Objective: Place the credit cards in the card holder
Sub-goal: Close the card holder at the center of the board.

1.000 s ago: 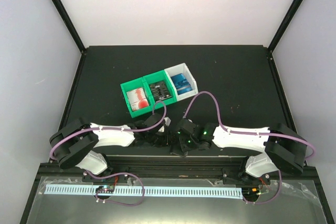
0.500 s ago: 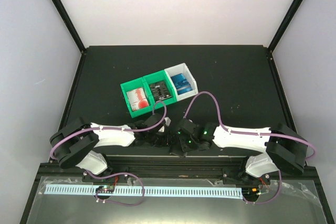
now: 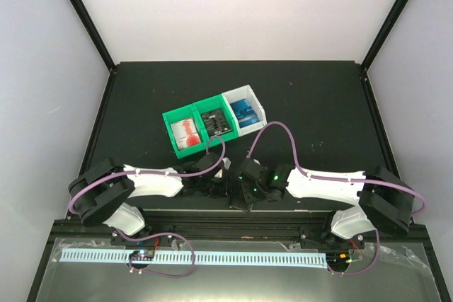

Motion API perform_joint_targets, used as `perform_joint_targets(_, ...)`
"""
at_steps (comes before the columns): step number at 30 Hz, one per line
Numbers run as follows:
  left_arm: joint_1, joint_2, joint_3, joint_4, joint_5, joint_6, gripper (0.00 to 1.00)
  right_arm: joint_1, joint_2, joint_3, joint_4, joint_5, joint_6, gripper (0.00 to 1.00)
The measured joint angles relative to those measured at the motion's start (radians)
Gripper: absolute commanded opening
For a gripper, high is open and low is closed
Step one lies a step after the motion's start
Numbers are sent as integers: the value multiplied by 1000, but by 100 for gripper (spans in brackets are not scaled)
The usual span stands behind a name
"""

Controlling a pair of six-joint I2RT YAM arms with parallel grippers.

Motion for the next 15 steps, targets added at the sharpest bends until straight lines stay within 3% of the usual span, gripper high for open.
perform_joint_targets(8, 0, 3, 2, 0, 0, 0, 32, 0, 0, 10, -11, 31, 6, 25)
perform_joint_targets(15, 0, 3, 3, 0, -1, 0, 31, 0, 15, 16, -9, 43, 7, 27)
